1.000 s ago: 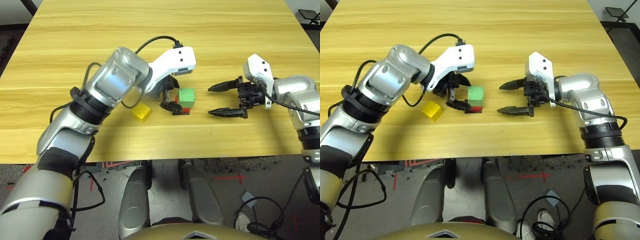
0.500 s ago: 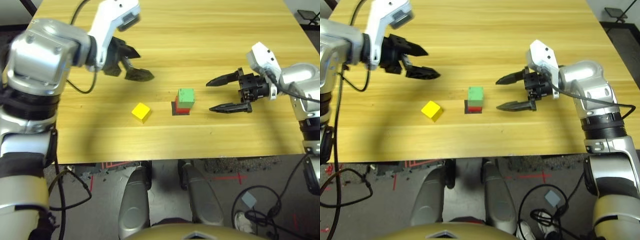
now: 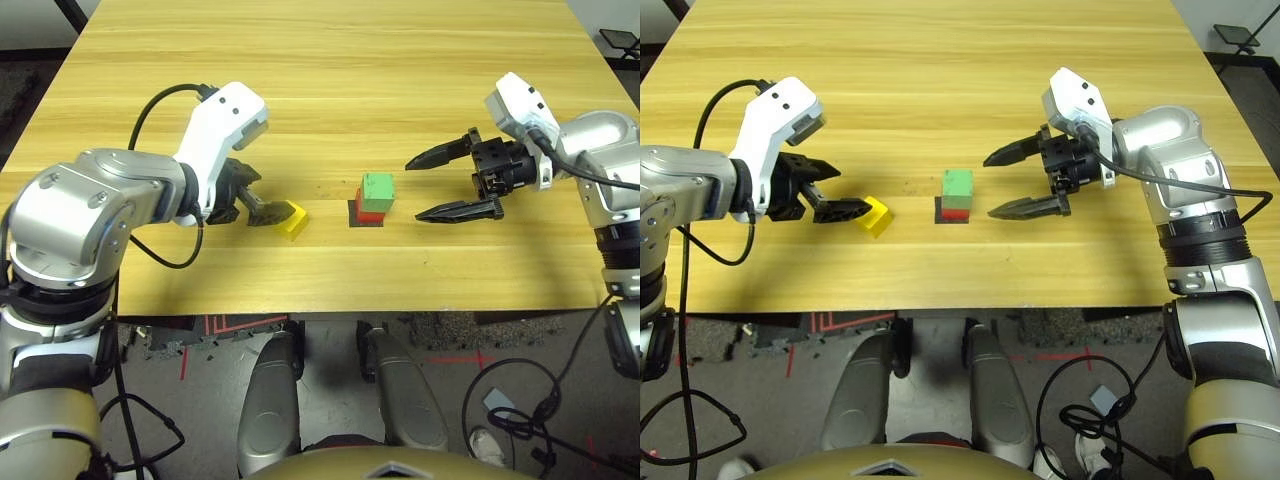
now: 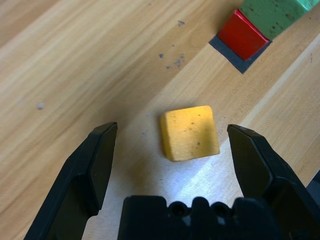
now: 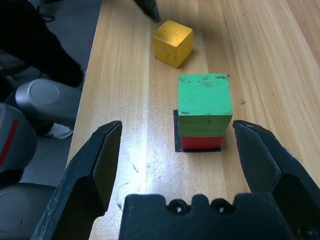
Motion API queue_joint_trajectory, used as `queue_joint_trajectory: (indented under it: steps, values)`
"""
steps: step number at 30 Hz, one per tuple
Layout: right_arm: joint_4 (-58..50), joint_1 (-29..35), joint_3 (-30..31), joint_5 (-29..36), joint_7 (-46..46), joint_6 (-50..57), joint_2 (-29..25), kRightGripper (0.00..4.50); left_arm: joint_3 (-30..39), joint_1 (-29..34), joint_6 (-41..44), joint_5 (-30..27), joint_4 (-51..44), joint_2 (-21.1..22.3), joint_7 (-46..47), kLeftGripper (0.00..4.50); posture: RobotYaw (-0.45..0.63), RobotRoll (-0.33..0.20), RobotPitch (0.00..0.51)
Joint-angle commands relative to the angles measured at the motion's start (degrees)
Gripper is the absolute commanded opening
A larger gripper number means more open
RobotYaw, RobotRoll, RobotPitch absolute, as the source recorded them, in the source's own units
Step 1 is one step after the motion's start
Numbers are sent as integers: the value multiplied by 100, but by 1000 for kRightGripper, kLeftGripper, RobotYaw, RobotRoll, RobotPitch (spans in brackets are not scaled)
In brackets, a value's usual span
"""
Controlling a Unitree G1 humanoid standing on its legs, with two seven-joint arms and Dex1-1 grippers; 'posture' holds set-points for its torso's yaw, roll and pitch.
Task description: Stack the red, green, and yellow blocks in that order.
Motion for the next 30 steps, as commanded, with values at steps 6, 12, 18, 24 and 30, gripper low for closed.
queue_joint_trajectory:
  steps: [6,12,18,24,30]
  values:
    - [-124,-19,42,12,-5,116,-22,4500,-313,104,105,-350,158,-72,700,4482,16,-93,283]
    - [-133,-30,35,16,-23,131,-17,4500,-577,196,105,-332,333,-76,871,4482,6,-93,287]
    - [-131,-18,24,23,-45,126,-14,4500,-747,417,105,-284,341,-166,988,4482,1,-91,290]
    - [-85,-9,22,16,-68,91,2,4500,-749,569,45,-169,315,-271,1126,2812,2,-88,287]
    - [-75,4,9,19,-101,78,16,4500,-608,288,-58,-124,436,-336,1077,1925,3,-87,278]
